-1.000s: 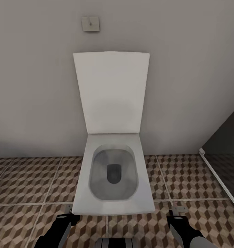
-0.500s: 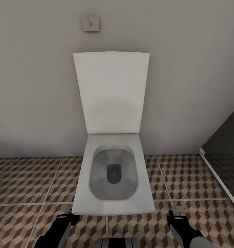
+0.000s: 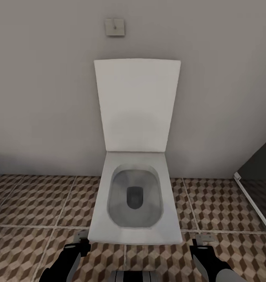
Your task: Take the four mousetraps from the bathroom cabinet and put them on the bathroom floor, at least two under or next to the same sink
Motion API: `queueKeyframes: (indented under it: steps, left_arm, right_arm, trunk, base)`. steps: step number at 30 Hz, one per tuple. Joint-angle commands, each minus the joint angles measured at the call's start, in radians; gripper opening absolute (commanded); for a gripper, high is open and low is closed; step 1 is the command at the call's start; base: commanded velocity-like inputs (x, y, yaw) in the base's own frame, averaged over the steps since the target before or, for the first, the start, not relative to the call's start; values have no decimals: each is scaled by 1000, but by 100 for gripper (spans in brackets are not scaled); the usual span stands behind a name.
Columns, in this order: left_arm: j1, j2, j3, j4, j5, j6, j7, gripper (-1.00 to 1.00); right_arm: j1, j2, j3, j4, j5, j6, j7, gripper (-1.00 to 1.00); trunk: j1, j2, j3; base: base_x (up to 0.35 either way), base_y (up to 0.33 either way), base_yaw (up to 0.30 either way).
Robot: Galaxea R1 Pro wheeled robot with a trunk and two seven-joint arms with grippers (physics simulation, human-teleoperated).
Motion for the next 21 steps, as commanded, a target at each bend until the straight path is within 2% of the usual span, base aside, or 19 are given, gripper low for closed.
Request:
queueKeyframes:
  steps: [1,15,21]
  left_arm:
    - [0,-1,5,-2,-12,5,-1,-100]
    - [0,-1,5,-1,-12,5,0,-100]
    - [0,-1,5,-2,-18,5,0,-100]
  right_arm:
    - [0,1,-6,-2,10,7,0,-100]
    - [0,0,-6,-2,10,7,-3,-100]
    - [0,0,-6,-2,10,7,-2,-100]
  trunk:
    - [0,0,-1]
    - [0,0,-1]
    - [0,0,-1]
  base:
    - [0,0,27]
    - [5,0,5]
    - [206,0,0]
